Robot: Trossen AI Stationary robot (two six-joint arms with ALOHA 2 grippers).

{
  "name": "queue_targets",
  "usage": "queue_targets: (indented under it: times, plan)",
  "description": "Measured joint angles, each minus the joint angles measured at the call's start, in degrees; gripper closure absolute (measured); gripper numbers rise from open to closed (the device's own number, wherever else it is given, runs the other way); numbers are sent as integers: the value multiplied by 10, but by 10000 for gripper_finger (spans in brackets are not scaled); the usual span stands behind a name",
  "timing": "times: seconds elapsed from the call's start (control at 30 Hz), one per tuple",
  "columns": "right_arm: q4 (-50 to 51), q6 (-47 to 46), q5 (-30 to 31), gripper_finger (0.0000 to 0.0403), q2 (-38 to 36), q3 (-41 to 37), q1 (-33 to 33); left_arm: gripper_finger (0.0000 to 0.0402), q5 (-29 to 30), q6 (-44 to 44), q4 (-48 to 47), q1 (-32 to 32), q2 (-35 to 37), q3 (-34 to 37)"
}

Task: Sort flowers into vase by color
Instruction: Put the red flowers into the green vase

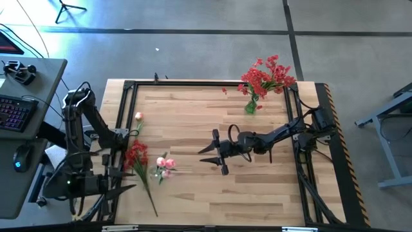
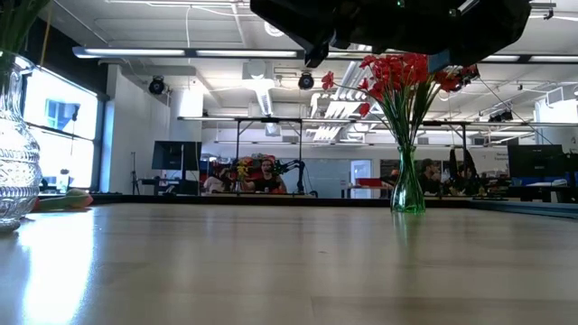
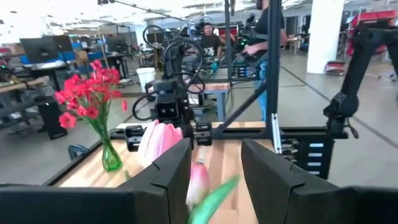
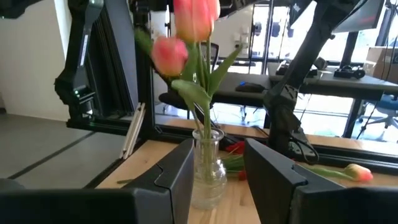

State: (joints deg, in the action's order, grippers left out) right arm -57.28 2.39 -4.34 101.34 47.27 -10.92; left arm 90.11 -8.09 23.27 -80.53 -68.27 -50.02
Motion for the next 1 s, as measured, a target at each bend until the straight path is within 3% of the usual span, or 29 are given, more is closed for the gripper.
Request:
queue_targets:
  times: [0.13,0.23,0.4,0.53,0.63,0.73,1.0]
  plan:
    - [3,5,-6,269,-3,22,0,271,-1,-44,28,12,0,-4]
    - [73,27,-22,269,-23,60,0,271,-1,-61,73,34,20,-16]
    - [393,34,-17,269,-86,149,-3,271,0,-80,83,56,69,-21]
    - [678,-14,18,269,-117,218,-18,271,0,-62,80,20,113,-21]
    - [771,-37,52,269,-120,224,-37,271,0,-9,62,-30,136,-21]
    - [820,-58,57,269,-118,207,-57,271,-1,101,20,-70,139,-17]
    - [832,-78,57,269,-118,145,-87,291,-29,367,-10,-87,73,13]
